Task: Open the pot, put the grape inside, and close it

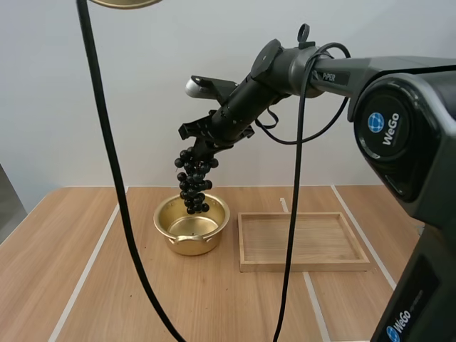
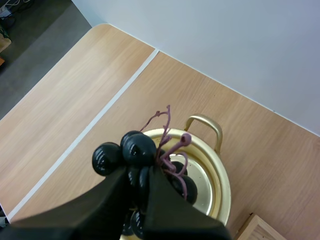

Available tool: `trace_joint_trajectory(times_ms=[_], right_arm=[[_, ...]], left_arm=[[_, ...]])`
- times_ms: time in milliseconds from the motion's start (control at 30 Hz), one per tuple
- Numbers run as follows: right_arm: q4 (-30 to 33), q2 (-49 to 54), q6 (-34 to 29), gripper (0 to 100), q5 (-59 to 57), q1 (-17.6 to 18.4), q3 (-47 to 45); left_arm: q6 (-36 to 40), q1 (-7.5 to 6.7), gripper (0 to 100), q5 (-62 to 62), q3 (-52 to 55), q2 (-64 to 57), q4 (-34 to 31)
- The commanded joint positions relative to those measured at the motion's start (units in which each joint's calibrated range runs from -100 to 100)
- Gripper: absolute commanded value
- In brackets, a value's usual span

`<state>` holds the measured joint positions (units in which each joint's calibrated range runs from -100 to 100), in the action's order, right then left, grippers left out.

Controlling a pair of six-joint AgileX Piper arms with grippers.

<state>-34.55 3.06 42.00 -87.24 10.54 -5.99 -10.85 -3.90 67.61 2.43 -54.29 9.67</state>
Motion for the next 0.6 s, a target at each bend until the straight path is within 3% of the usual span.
trace_joint_trajectory(times_ms=[0,567], right_arm=[[-0.3,0.0,1.1,0,0.5,0.0,0.5],[-0.3,0.0,2.8,0,0.5,0.0,-7.6]], left_arm=[[0.3,0.06,0,-0.4,-0.3,-0.4,-0.8],[0.3,0.06,0,-1.3,-0.3,-0.4,-2.0]])
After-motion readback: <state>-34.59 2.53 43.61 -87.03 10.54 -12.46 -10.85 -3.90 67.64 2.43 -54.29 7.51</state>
